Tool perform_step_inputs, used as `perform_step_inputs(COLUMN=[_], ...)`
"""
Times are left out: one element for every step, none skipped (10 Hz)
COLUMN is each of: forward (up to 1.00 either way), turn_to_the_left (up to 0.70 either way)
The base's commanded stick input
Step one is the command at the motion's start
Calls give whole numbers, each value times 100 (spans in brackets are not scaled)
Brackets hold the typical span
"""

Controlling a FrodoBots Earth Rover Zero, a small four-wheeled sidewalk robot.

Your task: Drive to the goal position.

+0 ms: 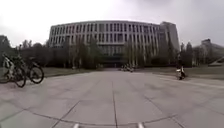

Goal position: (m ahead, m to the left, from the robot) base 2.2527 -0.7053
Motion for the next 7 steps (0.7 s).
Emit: perform_step_inputs(forward=[50, 50, 50, 50, 50, 50, 50], turn_to_the_left=[0, 0, 0, 0, 0, 0, 0])
